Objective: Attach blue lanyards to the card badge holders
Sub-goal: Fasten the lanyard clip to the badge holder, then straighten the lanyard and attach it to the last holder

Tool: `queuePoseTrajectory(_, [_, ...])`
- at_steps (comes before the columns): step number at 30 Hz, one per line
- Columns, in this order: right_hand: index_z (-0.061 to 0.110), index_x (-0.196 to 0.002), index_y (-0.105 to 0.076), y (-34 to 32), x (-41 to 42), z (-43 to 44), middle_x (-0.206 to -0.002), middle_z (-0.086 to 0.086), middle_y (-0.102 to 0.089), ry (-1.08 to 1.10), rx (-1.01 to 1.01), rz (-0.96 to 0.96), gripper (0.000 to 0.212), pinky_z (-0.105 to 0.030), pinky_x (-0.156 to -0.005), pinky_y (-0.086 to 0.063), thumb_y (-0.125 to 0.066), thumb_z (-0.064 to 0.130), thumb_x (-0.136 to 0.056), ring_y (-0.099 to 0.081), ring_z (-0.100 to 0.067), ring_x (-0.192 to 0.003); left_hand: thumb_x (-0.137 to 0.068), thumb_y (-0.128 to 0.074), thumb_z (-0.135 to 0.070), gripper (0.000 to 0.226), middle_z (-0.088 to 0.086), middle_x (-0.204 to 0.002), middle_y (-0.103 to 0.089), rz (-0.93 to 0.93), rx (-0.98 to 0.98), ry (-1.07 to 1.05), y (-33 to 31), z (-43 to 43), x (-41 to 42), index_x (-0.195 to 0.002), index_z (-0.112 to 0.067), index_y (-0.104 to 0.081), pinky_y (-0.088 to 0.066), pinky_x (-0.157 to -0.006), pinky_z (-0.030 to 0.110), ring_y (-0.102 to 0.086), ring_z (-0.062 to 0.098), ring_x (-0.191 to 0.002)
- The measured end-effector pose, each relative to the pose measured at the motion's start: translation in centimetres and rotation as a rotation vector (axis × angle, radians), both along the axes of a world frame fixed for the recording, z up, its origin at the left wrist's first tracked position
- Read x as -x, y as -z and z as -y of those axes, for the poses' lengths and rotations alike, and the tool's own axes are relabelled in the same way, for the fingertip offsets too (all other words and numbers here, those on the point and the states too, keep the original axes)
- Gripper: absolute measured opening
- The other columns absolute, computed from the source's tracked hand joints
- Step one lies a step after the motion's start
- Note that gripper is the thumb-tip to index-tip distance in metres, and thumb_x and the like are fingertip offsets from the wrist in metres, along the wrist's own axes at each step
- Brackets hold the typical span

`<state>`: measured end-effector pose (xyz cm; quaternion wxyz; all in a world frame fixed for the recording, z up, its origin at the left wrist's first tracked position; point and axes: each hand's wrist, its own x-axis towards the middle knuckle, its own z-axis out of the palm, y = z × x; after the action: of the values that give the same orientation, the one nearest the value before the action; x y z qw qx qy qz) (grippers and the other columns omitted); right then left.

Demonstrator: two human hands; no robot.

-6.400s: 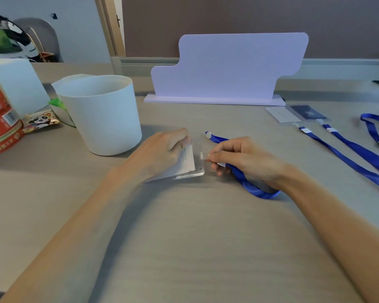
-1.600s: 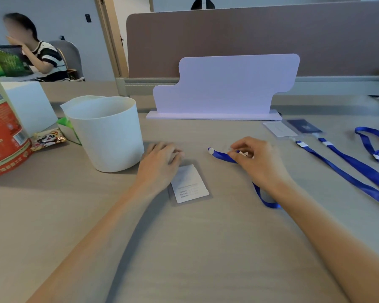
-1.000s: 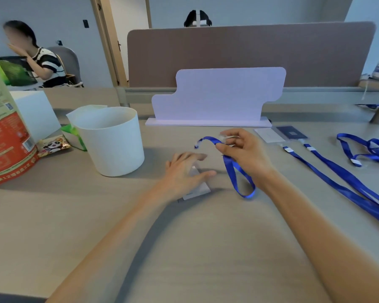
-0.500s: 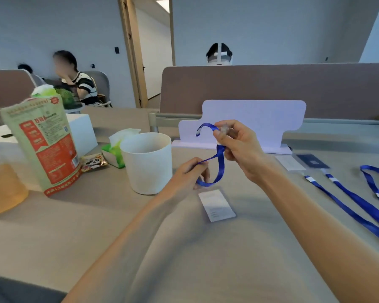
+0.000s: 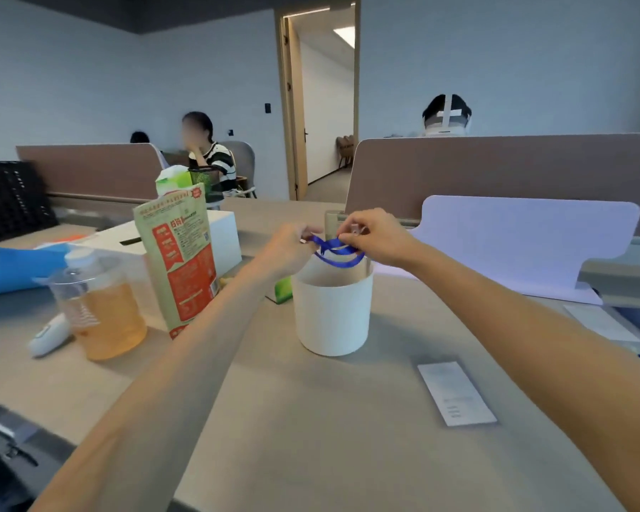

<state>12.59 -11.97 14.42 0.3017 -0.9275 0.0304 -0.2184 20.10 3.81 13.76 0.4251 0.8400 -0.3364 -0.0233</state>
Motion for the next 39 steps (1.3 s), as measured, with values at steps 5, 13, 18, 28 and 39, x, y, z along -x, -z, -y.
queuePoseTrajectory(5, [0.014, -0.107, -0.068, -0.1, 0.0, 0.8, -0.100, 0.005, -0.069, -0.052, 0.113, -0.211, 0.030, -0.013, -0.043, -0.044, -0.076, 0.025, -0.079, -0.061, -0.006, -0.071, -0.088, -0.055, 0.003, 0.070, 0.006, -0.145, -0.042, 0.148, -0.289, 0.069, 0.7, -0.5, -0.4, -0.148, -0.022, -0.030, -0.045, -0.092, 0.030, -0.053, 0.022, -0.118])
queuePoseTrajectory(13, [0.018, -0.104, -0.067, 0.0, 6.2, 2.4, -0.087, 0.007, -0.067, 0.097, -0.141, 0.297, 0.021, -0.008, -0.054, -0.045, -0.066, 0.013, -0.084, -0.061, -0.004, -0.074, -0.089, -0.046, 0.002, 0.051, -0.002, -0.123, -0.058, 0.269, 0.050, 0.144, 0.6, 3.4, 6.2, -0.134, -0.021, -0.049, -0.036, -0.075, 0.009, -0.050, 0.009, -0.104])
queuePoseTrajectory(18, [0.020, -0.110, -0.064, 3.2, 14.1, 5.9, -0.092, 0.010, -0.064, 0.336, -0.273, 0.478, 0.020, -0.028, -0.066, -0.054, -0.055, 0.017, -0.092, -0.065, -0.010, -0.083, -0.089, -0.043, 0.004, 0.039, -0.002, -0.109, -0.063, 0.186, 0.273, 0.218, 2.5, 9.1, 12.5, -0.119, -0.014, -0.059, -0.045, -0.083, 0.017, -0.056, 0.011, -0.099])
queuePoseTrajectory(28, [0.027, -0.114, -0.059, 8.9, 33.7, 17.3, -0.084, 0.012, -0.064, 0.802, -0.322, 0.432, 0.023, -0.042, -0.070, -0.059, -0.052, 0.018, -0.094, -0.067, -0.017, -0.084, -0.090, -0.045, 0.000, 0.034, 0.000, -0.113, -0.065, -0.035, 0.172, 0.619, 8.6, 25.3, 29.2, -0.117, -0.016, -0.059, -0.041, -0.075, 0.017, -0.056, 0.013, -0.095])
queuePoseTrajectory(39, [0.020, -0.122, -0.056, 13.1, 48.7, 28.7, -0.111, 0.001, -0.062, 1.121, -0.349, 0.141, 0.033, -0.044, -0.083, -0.055, -0.055, 0.017, -0.090, -0.062, -0.020, -0.099, -0.092, -0.050, -0.033, 0.028, -0.005, -0.105, -0.066, 0.290, -0.204, 0.690, 12.4, 40.1, 40.0, -0.116, -0.021, -0.058, -0.036, -0.094, 0.039, -0.058, 0.021, -0.104])
